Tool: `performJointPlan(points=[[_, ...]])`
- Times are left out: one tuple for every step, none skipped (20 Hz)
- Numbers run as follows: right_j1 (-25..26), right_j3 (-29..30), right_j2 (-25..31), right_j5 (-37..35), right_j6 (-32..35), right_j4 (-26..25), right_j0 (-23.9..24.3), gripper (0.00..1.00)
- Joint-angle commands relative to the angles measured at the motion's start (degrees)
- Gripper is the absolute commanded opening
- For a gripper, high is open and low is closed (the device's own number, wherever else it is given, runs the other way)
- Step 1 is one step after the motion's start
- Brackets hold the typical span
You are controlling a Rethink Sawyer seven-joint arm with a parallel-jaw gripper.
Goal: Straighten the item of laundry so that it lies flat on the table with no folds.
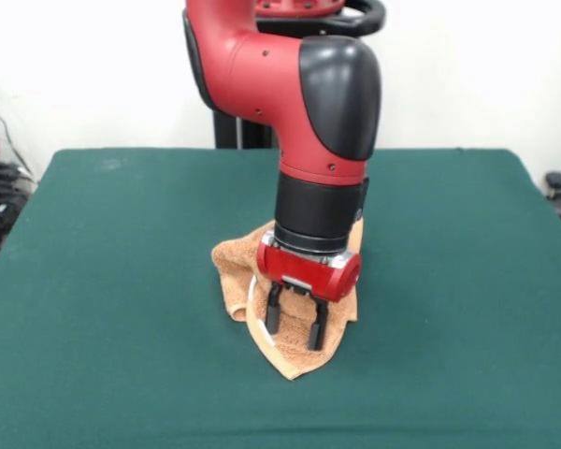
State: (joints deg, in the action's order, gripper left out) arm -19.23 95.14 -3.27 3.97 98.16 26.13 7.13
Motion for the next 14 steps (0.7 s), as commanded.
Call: performJointPlan(points=[[18.28, -7.56, 8.07, 2.3, 13.02, 3.62, 0.57, 1.0], [18.28, -7.56, 8.46, 2.01, 12.62, 3.13, 0.95, 1.0], [18.25, -7.53, 8.76, 1.46, 12.4, 3.0, 1.26, 1.0], [18.28, -7.69, 8.74, 1.17, 12.26, 3.1, 1.33, 0.0], [18.28, -7.72, 8.57, 1.08, 12.26, 3.21, 1.16, 0.0], [18.28, -7.76, 8.4, 1.0, 12.26, 3.32, 0.98, 0.0], [18.25, -7.7, 8.26, 1.05, 12.51, 3.49, 0.83, 0.0], [18.22, -7.71, 7.86, 0.69, 12.93, 4.13, 0.39, 0.0], [18.17, -7.6, 7.61, 0.46, 13.5, 4.89, 0.06, 0.0], [18.04, -7.36, 7.22, 0.48, 14.44, 5.77, -0.42, 0.0], [17.9, -7.07, 6.91, 0.85, 15.31, 6.48, -0.87, 0.0], [17.79, -6.82, 6.62, 1.4, 15.87, 6.89, -1.21, 0.0], [17.72, -6.63, 6.43, 1.7, 16.21, 7.24, -1.48, 0.0], [17.62, -6.43, 6.25, 1.92, 16.48, 7.58, -1.74, 0.0]])
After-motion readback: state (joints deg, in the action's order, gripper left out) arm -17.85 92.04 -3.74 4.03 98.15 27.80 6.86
